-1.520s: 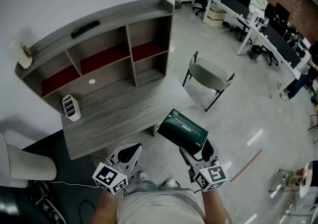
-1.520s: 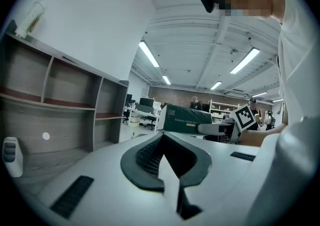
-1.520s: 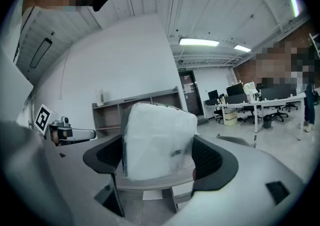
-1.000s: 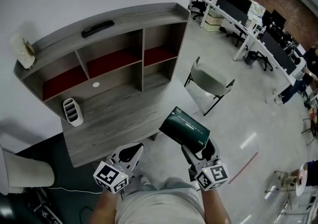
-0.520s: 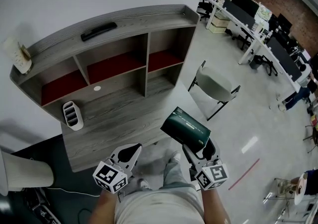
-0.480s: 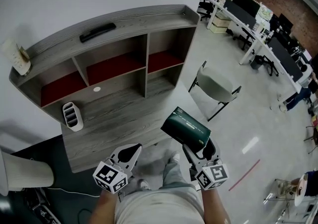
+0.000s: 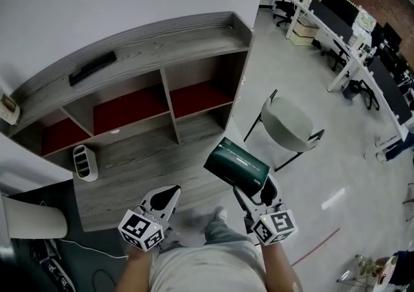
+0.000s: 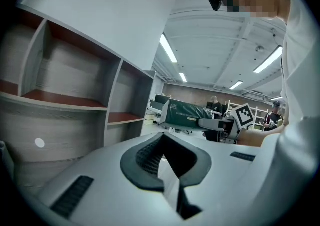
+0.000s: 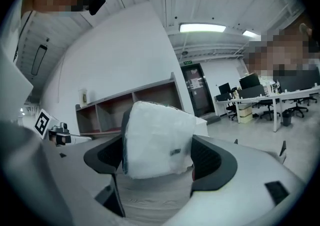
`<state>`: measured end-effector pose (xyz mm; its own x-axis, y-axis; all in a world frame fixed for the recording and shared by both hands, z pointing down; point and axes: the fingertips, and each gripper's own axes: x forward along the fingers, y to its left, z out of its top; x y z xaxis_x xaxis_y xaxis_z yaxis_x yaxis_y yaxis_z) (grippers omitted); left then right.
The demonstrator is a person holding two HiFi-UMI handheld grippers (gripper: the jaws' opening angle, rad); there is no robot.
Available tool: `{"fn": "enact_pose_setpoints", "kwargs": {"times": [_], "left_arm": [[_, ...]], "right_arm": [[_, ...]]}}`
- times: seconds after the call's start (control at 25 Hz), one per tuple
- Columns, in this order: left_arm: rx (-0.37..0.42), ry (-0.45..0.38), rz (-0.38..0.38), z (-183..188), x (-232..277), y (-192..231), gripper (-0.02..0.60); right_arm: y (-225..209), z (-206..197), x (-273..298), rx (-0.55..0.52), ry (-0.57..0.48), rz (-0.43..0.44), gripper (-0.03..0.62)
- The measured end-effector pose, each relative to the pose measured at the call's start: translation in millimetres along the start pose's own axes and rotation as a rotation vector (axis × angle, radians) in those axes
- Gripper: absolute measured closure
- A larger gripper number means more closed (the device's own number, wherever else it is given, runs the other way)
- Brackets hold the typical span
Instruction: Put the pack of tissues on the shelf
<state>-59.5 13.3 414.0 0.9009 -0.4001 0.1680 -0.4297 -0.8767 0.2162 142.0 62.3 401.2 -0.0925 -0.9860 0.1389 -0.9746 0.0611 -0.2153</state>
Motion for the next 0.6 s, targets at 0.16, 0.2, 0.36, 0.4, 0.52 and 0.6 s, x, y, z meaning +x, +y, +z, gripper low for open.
{"fn": "enact_pose_setpoints", "kwargs": {"times": [0.16, 0.2, 0.36, 0.4, 0.52, 0.6], "left_arm": [[0.000, 0.008, 0.056, 8.7, 44.8, -2.7, 0.568], [-0.002, 0.011, 0.072, 9.3, 53.0, -3.1, 0.568], [-0.033, 0.023, 0.133, 6.9, 75.8, -1.8, 0.568], [-0.043, 0.027, 0.146, 5.5, 79.2, -0.9, 0.568], [-0.061, 0.048, 0.191, -0.1, 84.4, 2.8, 0.568], [-0.080, 0.052, 0.217, -2.9, 86.4, 8.4, 0.568]], "right_arm": [[-42.8, 7.5, 28.5, 0.001, 0.020, 0.066, 0.152], [-51.2, 8.3, 34.9, 0.001, 0.026, 0.085, 0.152], [-74.9, 6.4, 60.0, -0.005, 0.054, 0.160, 0.152], [-78.4, 4.5, 66.4, -0.007, 0.063, 0.176, 0.152], [-87.2, -6.6, 82.6, -0.012, 0.097, 0.214, 0.152], [-91.9, -16.3, 94.7, -0.022, 0.122, 0.235, 0.152]]}}
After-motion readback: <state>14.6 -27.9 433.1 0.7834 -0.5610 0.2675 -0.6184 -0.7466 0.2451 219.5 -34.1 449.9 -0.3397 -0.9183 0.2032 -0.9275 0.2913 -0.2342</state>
